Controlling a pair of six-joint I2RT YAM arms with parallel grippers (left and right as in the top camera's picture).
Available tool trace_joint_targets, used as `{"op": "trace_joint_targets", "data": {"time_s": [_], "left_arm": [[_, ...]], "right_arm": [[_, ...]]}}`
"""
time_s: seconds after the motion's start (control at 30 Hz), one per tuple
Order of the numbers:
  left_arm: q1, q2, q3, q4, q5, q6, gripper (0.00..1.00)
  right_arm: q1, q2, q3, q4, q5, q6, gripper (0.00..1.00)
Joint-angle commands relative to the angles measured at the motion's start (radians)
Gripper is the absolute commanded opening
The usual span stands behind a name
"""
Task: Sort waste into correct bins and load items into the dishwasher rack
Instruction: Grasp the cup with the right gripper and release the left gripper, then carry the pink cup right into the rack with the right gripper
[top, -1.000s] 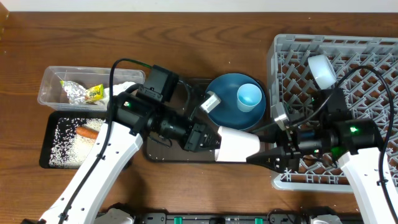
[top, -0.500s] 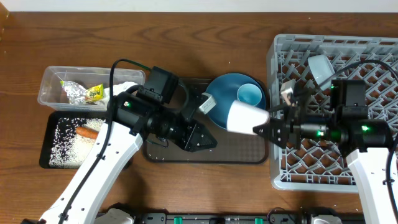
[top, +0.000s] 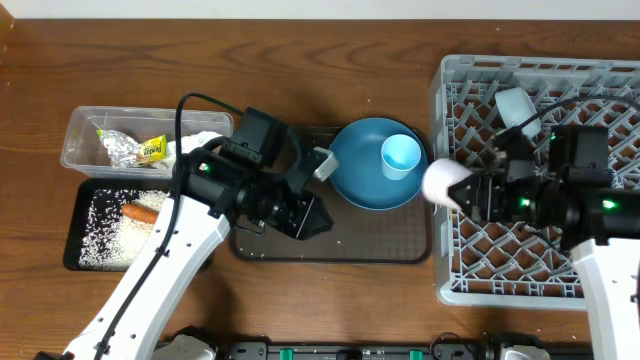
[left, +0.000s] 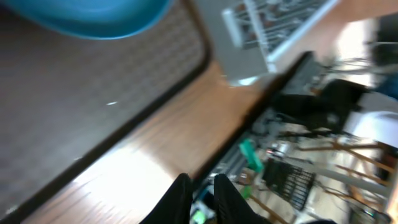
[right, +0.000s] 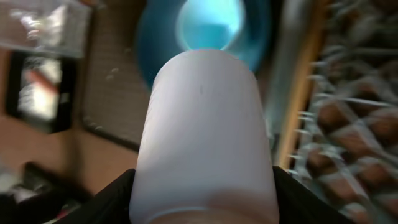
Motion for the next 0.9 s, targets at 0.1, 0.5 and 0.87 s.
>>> {"op": "trace_joint_targets", "data": {"time_s": [0.1, 0.5, 0.87], "left_arm": [[0.0, -0.004, -0.005, 0.046, -0.343, -0.088, 0.49], [0.0, -0.004, -0.005, 0.058, -0.465, -0.089, 0.97], [0.001, -0.004, -0.005, 0.061, -0.464, -0.09, 1.0]], "right_arm": [[-0.011, -0.002, 0.147, -0.06, 0.271, 0.072, 0.27], [-0.011, 0.085, 0.177, -0.112, 0.554, 0.124, 0.27], [-0.011, 0.254, 0.177, 0.005, 0.579, 0.122, 0.22]]}}
